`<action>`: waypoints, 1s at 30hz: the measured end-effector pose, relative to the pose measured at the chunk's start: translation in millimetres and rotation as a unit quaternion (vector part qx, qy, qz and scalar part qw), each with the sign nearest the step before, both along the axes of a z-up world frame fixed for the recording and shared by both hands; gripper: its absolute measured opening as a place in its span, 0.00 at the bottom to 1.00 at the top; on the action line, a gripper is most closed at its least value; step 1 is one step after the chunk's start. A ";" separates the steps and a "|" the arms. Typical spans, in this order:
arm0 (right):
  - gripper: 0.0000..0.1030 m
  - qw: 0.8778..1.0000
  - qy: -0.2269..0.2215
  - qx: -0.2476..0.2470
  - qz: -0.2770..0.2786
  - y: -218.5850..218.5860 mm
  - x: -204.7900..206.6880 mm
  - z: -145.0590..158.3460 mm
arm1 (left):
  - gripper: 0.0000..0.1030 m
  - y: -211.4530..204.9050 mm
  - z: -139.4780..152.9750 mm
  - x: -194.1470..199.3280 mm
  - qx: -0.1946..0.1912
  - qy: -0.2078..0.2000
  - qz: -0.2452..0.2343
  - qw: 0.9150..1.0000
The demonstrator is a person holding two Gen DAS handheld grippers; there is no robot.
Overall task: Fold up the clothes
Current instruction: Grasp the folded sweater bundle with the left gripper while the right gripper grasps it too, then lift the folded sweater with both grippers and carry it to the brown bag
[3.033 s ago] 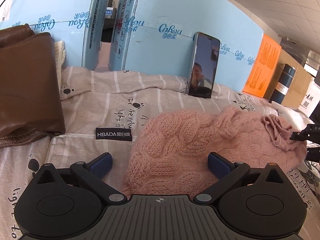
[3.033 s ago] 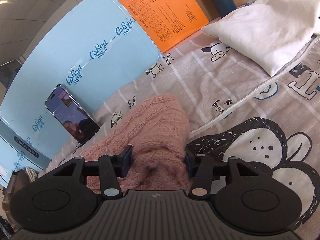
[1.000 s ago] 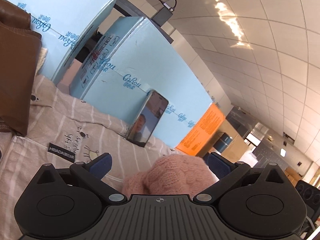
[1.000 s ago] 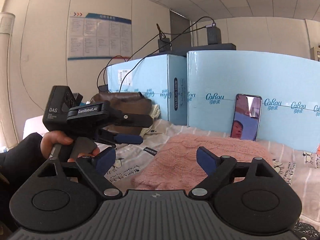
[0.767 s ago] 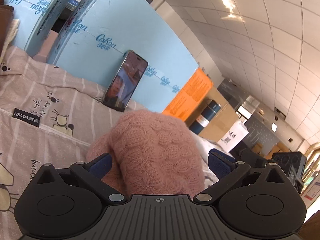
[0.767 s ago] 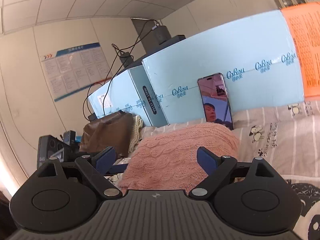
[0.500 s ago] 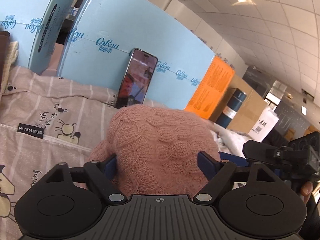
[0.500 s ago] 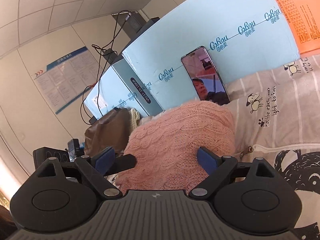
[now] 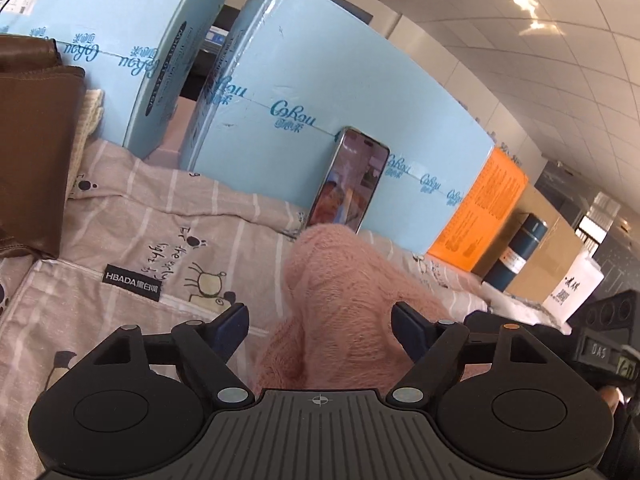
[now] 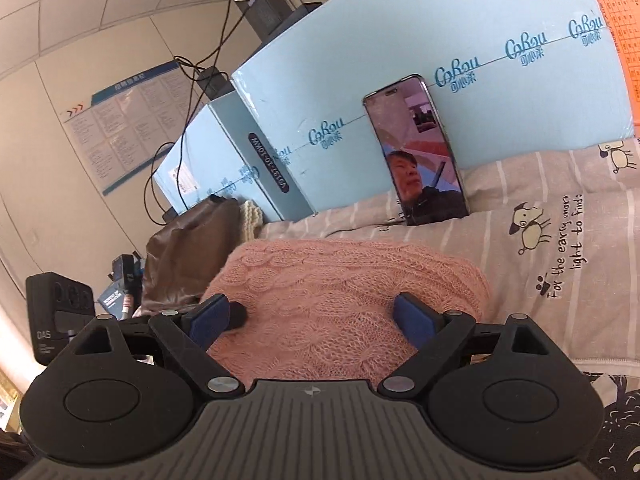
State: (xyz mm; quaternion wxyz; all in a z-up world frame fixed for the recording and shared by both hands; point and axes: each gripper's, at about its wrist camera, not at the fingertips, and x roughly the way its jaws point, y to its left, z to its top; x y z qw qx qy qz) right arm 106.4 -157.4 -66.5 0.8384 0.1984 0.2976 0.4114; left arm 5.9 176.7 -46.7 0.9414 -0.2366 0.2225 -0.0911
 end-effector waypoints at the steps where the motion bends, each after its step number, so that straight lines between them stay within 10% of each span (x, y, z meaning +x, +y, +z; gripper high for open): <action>1: 0.87 1.000 0.002 -0.003 -0.001 0.7 4.1 -2.5 | 0.80 4.3 -2.1 2.1 -0.004 0.004 0.015 1.000; 5: 0.87 1.000 0.016 -0.004 -0.003 1.3 17.6 -14.6 | 0.81 -18.6 -14.8 14.7 0.099 0.038 0.012 0.994; 9: 0.88 1.000 0.009 -0.011 -0.003 1.8 14.7 -14.3 | 0.88 -19.6 -23.8 18.5 0.116 0.051 0.009 0.992; 15: 0.89 1.000 0.013 -0.007 -0.028 -9.0 5.2 -4.1 | 0.90 13.0 -13.5 2.8 -0.032 0.061 0.026 0.997; 24: 0.94 0.998 0.061 -0.001 -0.013 -16.0 -0.6 -5.5 | 0.96 22.3 -33.5 -11.3 -0.204 0.136 0.017 0.969; 30: 0.94 0.998 0.059 -0.028 0.007 2.7 -9.7 -7.3 | 0.96 -4.3 -37.2 1.6 -0.200 0.121 -0.013 0.972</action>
